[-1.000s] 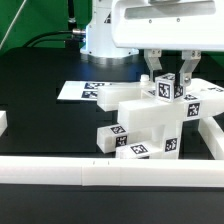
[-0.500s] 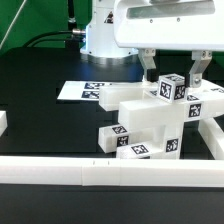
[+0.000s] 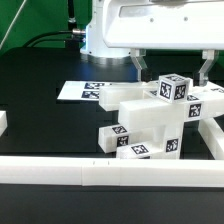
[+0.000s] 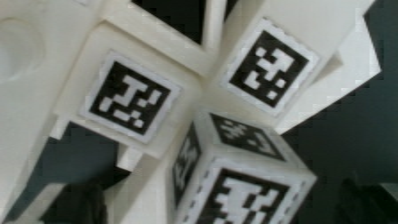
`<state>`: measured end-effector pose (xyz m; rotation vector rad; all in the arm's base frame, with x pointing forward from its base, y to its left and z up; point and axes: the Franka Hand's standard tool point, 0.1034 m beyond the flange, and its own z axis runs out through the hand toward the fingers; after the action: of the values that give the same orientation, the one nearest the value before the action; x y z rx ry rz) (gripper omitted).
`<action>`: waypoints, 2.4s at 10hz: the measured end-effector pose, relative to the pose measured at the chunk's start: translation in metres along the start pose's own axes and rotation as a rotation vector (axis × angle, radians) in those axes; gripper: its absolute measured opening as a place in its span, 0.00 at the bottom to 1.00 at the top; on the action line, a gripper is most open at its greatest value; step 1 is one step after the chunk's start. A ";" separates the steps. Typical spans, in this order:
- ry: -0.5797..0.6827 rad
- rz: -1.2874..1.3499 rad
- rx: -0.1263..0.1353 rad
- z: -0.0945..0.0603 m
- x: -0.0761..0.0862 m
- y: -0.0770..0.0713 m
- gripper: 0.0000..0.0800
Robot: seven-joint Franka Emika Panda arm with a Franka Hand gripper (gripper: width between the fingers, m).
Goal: Assemble chair
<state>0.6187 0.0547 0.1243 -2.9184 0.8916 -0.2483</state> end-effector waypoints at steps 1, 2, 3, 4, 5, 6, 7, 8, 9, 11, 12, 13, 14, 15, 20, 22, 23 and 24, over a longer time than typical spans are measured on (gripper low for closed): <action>0.000 -0.013 0.002 -0.001 0.000 -0.002 0.81; -0.004 -0.028 0.002 -0.001 -0.001 -0.003 0.81; -0.085 -0.038 -0.017 -0.001 -0.006 0.002 0.81; -0.132 -0.032 -0.026 -0.004 -0.002 0.004 0.81; -0.150 -0.028 -0.034 -0.004 0.001 0.007 0.81; -0.139 -0.049 -0.032 -0.003 0.001 0.006 0.81; -0.141 -0.058 -0.037 -0.002 0.000 0.005 0.81; -0.141 -0.109 -0.044 -0.003 -0.001 0.002 0.81; -0.138 -0.205 -0.036 -0.003 -0.003 -0.002 0.81; -0.134 -0.329 -0.025 -0.004 -0.004 -0.009 0.81; -0.135 -0.399 -0.024 -0.004 -0.003 -0.006 0.81; -0.136 -0.456 -0.021 -0.004 -0.003 -0.006 0.81; -0.137 -0.499 -0.018 -0.003 -0.003 -0.005 0.81; -0.110 -0.621 -0.025 0.000 -0.002 -0.005 0.81; -0.098 -1.022 -0.072 0.003 -0.007 -0.008 0.81; -0.099 -1.030 -0.072 0.003 -0.003 -0.004 0.81; -0.099 -1.024 -0.073 0.003 -0.001 -0.002 0.58; -0.099 -1.008 -0.074 0.003 -0.002 -0.002 0.34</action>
Offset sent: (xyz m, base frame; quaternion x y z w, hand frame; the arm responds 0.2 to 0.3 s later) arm 0.0027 0.0160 0.0046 0.0326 -0.1875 0.0039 0.9817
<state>0.6193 0.0576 0.1212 -3.1203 -0.6527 -0.1113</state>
